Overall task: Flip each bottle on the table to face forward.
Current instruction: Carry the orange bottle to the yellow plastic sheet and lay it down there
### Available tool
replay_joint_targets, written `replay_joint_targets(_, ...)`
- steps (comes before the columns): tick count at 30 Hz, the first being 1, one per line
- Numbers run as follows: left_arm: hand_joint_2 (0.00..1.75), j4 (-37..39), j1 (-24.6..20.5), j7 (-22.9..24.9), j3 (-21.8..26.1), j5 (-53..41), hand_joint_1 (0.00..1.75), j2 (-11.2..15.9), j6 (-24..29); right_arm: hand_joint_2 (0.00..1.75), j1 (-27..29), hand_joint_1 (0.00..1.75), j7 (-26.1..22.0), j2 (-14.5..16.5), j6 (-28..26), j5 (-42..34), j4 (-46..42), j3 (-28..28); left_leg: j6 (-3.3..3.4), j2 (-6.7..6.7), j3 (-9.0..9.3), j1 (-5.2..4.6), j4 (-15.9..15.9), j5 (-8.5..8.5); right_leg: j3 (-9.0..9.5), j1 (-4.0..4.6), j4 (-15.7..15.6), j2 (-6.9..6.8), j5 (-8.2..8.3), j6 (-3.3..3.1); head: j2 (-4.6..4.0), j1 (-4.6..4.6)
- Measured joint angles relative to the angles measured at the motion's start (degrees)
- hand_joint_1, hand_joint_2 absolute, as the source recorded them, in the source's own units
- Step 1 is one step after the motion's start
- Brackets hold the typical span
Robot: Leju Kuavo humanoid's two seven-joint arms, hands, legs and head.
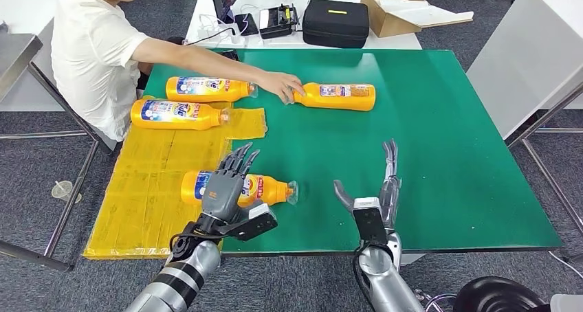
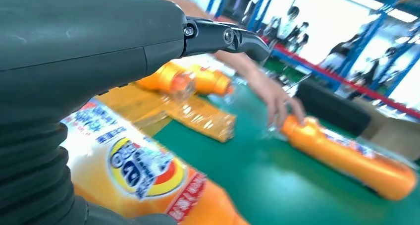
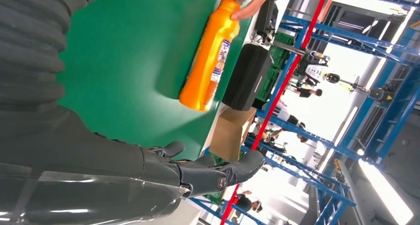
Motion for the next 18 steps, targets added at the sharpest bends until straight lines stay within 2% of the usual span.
replay_joint_targets(11,1.75,-15.62,5.77,1.87,-7.96,-0.55,0.00,2.59,4.31,1.75,0.60,0.00,0.00,-1.08,-0.51,1.83,0.01,-0.25,0.00,0.01,-0.01,0.00,0.00,0.00,-0.01,0.00,0.00,0.00,0.00,0.00,0.00,0.00)
replay_joint_targets(13,1.75,-17.96,6.43,1.61,-9.31,2.22,0.00,3.22,3.77,1.75,0.42,0.00,0.30,-1.40,-0.52,5.05,0.69,-0.64,0.00,0.01,-0.01,0.00,0.00,0.00,-0.01,0.00,0.00,0.00,0.00,0.00,0.00,0.01)
replay_joint_targets(16,1.75,-20.91,7.33,-0.32,-10.67,10.10,0.00,3.72,1.47,1.75,-0.47,0.00,3.79,-2.31,-0.75,16.29,4.28,-2.10,0.00,0.00,-0.01,0.00,0.00,0.00,0.00,0.00,-0.01,-0.01,0.00,0.00,0.00,0.00)
replay_joint_targets(18,1.75,-21.75,7.65,-1.21,-10.89,13.09,0.00,3.75,0.65,1.75,-0.79,0.00,5.75,-2.79,-0.90,21.10,5.90,-2.67,0.00,-0.01,-0.02,-0.01,0.00,0.00,0.01,0.00,-0.01,-0.01,0.00,0.00,0.00,-0.01)
